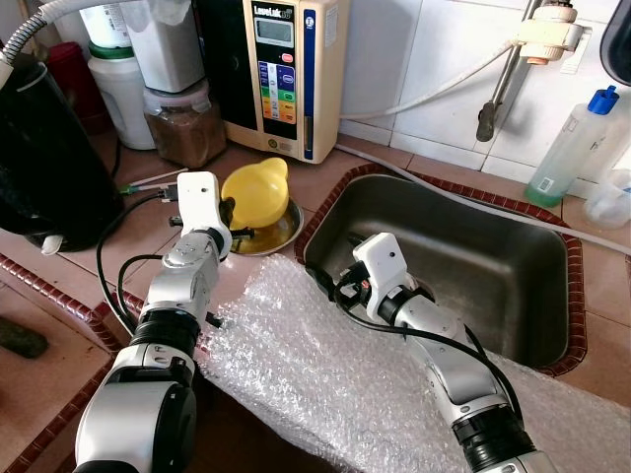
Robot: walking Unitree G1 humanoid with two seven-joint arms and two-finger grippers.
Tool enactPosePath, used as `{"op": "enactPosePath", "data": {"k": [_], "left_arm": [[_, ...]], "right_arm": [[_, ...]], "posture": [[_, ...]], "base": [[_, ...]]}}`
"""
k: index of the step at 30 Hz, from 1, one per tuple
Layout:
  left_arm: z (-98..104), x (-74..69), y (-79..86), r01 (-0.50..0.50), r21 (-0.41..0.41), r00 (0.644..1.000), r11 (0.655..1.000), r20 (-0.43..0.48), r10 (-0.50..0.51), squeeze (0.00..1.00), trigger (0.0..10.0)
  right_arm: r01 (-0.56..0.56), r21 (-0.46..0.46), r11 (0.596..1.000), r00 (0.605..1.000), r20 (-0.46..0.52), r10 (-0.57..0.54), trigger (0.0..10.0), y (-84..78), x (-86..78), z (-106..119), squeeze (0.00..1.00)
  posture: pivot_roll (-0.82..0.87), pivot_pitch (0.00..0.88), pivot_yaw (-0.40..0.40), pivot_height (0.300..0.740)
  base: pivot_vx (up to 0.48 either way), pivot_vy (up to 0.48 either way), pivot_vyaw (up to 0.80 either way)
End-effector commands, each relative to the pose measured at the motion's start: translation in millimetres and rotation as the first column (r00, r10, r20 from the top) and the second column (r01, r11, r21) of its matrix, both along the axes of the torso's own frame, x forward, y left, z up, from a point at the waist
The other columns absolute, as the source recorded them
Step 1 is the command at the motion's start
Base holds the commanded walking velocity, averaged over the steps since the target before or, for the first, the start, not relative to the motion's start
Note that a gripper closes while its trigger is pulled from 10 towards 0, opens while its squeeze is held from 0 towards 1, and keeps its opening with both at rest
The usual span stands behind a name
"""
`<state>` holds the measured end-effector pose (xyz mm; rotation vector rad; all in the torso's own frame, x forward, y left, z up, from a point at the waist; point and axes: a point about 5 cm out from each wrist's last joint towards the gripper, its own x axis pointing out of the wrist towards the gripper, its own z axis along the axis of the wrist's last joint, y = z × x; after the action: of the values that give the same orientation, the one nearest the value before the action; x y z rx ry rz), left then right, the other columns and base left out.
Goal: Kitchen organization
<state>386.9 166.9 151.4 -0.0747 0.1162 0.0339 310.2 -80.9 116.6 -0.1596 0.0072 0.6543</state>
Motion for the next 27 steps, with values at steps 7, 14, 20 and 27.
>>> {"op": "enactPosePath", "data": {"k": [7, 14, 20, 27], "left_arm": [[27.2, -2.1, -8.9, 0.036, 0.050, 0.973, 0.998, 0.225, -0.046, 0.00, 0.0], [23.0, -10.5, -44.2, 0.164, 0.156, 0.946, 0.974, 0.255, -0.200, 0.00, 0.0], [20.9, -15.4, -63.7, 0.223, 0.196, 0.925, 0.955, 0.267, -0.271, 0.00, 0.0], [16.5, -19.5, -69.8, 0.241, 0.219, 0.918, 0.946, 0.263, -0.295, 0.00, 0.0]], "right_arm": [[0.065, 0.036, 0.997, 0.995, 0.066, -0.068, 10.0, -2.4, 10.9, 15.1, 0.00], [0.215, 0.325, 0.921, 0.955, 0.126, -0.267, 10.0, -18.8, 28.1, 65.9, 0.00], [0.196, 0.424, 0.884, 0.964, 0.083, -0.253, 10.0, -18.8, 32.0, 78.3, 0.00], [0.197, 0.494, 0.847, 0.974, 0.000, -0.227, 10.0, -21.1, 33.8, 79.8, 0.00]], "posture": [[0.07, 0.000, 0.010, 0.740], [0.07, 0.000, 0.005, 0.740], [0.07, 0.000, 0.000, 0.740], [0.06, 0.000, 0.001, 0.740]], "base": [[0.000, 0.000, 0.00], [0.000, 0.000, 0.00], [0.000, 0.000, 0.00], [0.000, 0.000, 0.00]]}}
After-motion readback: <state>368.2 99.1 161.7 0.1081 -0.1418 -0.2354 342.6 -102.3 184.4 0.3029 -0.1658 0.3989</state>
